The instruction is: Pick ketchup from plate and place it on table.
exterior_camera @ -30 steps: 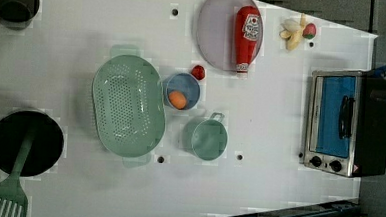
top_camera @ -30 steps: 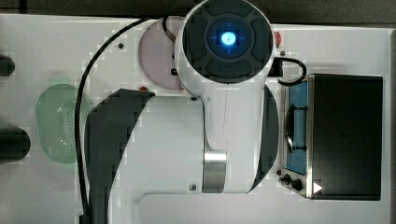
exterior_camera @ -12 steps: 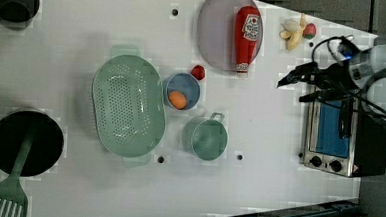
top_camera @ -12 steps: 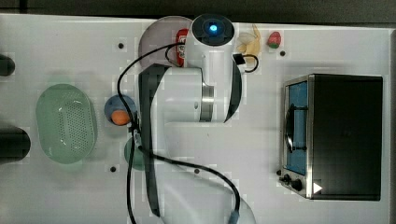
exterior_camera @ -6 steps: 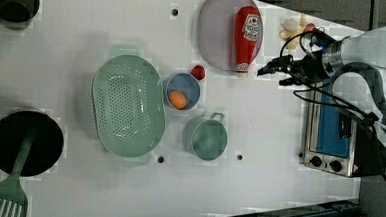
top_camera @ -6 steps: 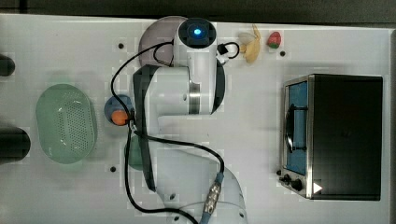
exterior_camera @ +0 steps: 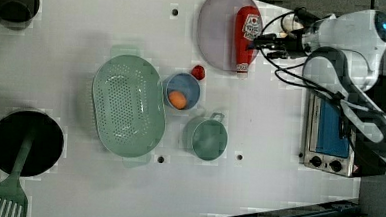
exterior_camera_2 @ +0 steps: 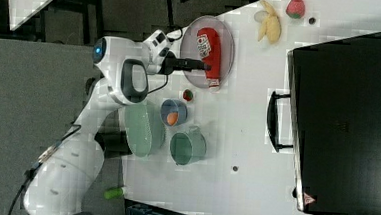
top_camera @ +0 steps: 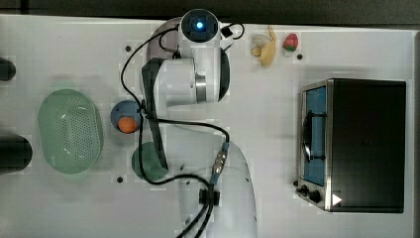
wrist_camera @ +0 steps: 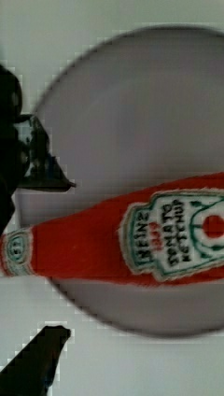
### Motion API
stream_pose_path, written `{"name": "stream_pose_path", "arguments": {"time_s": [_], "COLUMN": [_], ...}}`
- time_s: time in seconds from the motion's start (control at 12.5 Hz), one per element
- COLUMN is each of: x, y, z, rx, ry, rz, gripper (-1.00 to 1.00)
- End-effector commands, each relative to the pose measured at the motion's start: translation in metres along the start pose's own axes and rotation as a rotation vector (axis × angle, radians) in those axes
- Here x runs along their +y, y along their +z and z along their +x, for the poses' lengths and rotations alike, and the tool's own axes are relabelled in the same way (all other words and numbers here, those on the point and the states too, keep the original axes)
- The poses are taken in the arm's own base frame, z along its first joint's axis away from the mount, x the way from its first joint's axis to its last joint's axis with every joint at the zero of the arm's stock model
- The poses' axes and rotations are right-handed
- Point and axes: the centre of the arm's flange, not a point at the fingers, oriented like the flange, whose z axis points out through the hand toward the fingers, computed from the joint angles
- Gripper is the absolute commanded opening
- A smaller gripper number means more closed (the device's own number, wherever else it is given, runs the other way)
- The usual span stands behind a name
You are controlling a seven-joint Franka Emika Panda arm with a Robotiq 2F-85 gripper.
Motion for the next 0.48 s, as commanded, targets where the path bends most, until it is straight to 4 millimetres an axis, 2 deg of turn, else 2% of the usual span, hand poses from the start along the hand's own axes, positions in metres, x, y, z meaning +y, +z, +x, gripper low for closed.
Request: {"name": "stream_pose_path", "arguments": {"time_s": [0.08,0.48], "x": [-0.007,-0.008], "y": [0.005,0.046], "z": [0.019,0.033], "rx": [0.070,0.091], "ry": [-0.057,-0.050], "rz": [0.002,0.017], "gripper": [1.00,1.00]}}
